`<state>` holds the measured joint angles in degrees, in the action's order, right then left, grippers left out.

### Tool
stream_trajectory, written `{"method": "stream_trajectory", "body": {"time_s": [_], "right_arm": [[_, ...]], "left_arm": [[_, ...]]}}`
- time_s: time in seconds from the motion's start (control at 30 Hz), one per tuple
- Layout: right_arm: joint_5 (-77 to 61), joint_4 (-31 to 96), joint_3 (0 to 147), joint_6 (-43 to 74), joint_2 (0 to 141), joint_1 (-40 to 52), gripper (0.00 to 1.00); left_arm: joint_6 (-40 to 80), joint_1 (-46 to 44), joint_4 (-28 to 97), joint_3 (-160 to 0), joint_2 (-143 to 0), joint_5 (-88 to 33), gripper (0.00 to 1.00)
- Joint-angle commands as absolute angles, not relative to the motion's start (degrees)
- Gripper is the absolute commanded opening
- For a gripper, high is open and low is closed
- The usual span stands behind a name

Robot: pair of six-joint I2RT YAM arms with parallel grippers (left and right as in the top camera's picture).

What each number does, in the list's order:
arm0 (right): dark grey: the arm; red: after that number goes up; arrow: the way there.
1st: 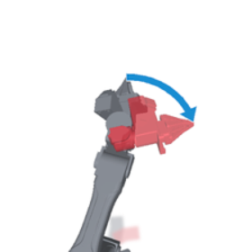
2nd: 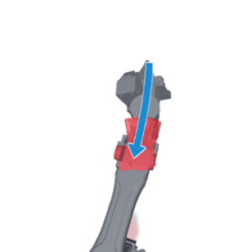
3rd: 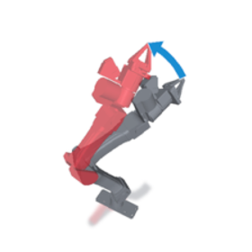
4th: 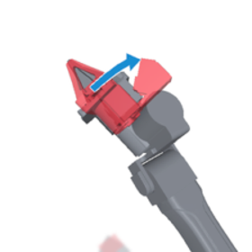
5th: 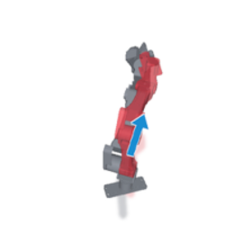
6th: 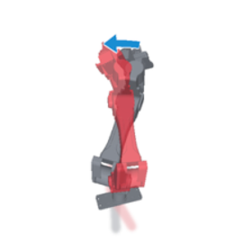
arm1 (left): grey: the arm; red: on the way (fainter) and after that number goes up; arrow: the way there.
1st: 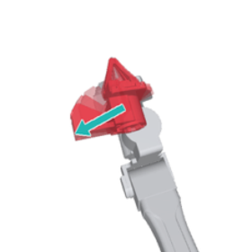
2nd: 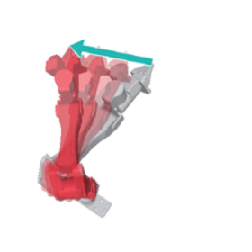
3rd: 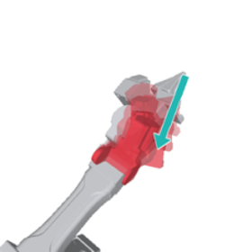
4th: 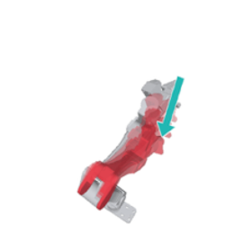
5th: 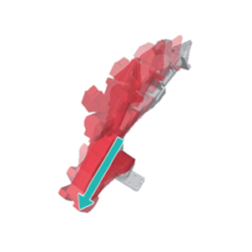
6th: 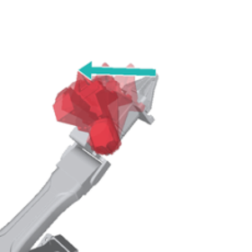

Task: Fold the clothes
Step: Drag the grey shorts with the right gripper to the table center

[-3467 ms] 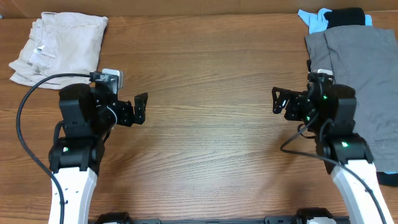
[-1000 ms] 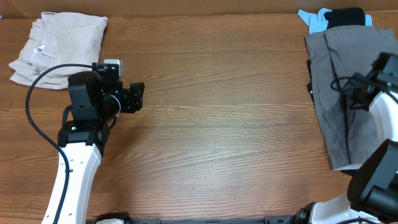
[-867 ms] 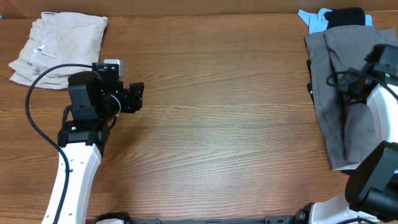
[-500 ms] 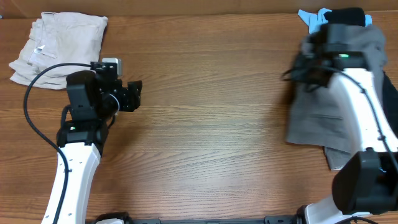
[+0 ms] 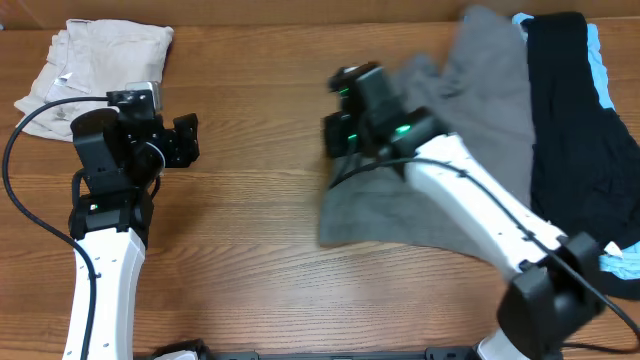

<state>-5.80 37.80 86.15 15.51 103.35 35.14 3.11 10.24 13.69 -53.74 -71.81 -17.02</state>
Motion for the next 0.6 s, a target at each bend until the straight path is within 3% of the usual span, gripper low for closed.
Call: {"method": "stream_trajectory", "body": {"time_s": [0.0, 0.33, 0.37, 0.4, 0.47, 0.5, 0.57], "right_arm": [[-8.29, 34.61, 87.46, 18.13, 106.94, 40.18, 0.05], [-11.09, 29.19, 87.48, 20.88, 109.36, 50.96, 0.08], [-11.62, 29.26, 87.5, 20.88, 109.34, 51.33, 0.15], [-12.05, 29.45, 87.53, 21.12, 109.23, 51.48, 0.43], [-12.05, 30.02, 87.53, 22.31, 108.49, 51.18, 0.88], [-12.1, 30.39, 87.53, 22.87, 107.81, 50.48, 1.0], [-11.81, 31.48, 87.53, 24.27, 106.21, 48.38, 1.0]], "left_arm": [[4.08, 10.59, 13.39, -55.35, -72.31, -13.5, 0.67], [3.88, 10.59, 12.95, -55.35, -72.34, -10.94, 0.7], [3.9, 10.59, 12.78, -55.35, -72.34, -10.96, 0.72], [3.9, 10.59, 12.6, -55.35, -72.34, -10.98, 0.78], [3.88, 10.48, 12.6, -55.35, -72.34, -10.96, 0.85], [3.86, 10.48, 12.67, -55.35, -72.34, -10.96, 0.87], [3.86, 10.46, 12.95, -55.35, -72.51, -11.07, 0.89]]}}
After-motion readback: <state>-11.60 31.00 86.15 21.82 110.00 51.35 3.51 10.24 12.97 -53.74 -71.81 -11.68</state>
